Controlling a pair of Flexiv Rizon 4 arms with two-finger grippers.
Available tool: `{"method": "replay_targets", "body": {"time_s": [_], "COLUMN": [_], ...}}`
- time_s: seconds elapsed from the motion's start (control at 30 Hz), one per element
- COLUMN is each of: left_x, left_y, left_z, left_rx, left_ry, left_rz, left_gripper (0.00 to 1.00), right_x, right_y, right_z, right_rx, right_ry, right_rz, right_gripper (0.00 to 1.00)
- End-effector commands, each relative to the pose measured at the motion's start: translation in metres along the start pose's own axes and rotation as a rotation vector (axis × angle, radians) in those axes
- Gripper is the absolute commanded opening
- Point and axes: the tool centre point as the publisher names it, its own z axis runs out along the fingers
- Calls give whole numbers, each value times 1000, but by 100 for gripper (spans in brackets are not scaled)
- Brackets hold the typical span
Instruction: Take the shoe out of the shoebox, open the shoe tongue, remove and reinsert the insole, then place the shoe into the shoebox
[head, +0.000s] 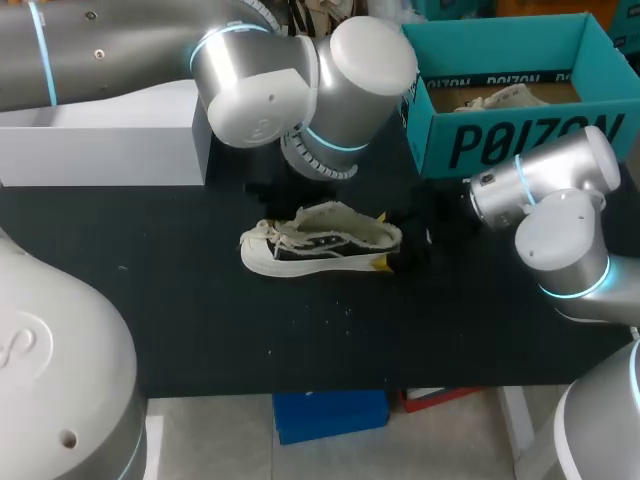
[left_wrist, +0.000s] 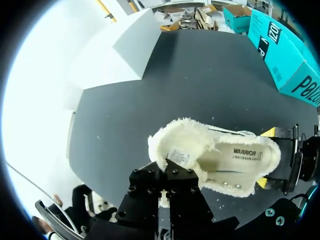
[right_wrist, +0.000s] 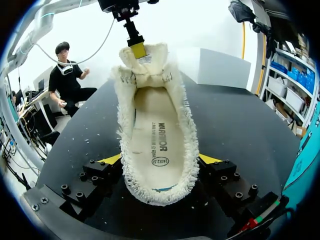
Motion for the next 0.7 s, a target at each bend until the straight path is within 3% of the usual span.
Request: {"method": "replay_targets", "body": {"time_s": [0.03, 0.47, 0.7], "left_x": [-2, -22, -31], "left_y": [-4, -2, 3], "left_z": [11, 20, 35], "left_rx": [-22, -36, -70], "left_ry": [-5, -23, -47], "left_rz": [-5, -47, -76], "left_gripper": [100, 100, 100], "right_x": [-2, -2, -2], "right_y": [-3, -3, -3], "right_z": [1, 1, 1], "right_rx": [3, 3, 3], "right_ry": [-2, -2, -2], "right_rz": [3, 3, 3], "right_gripper": [0, 0, 0]}}
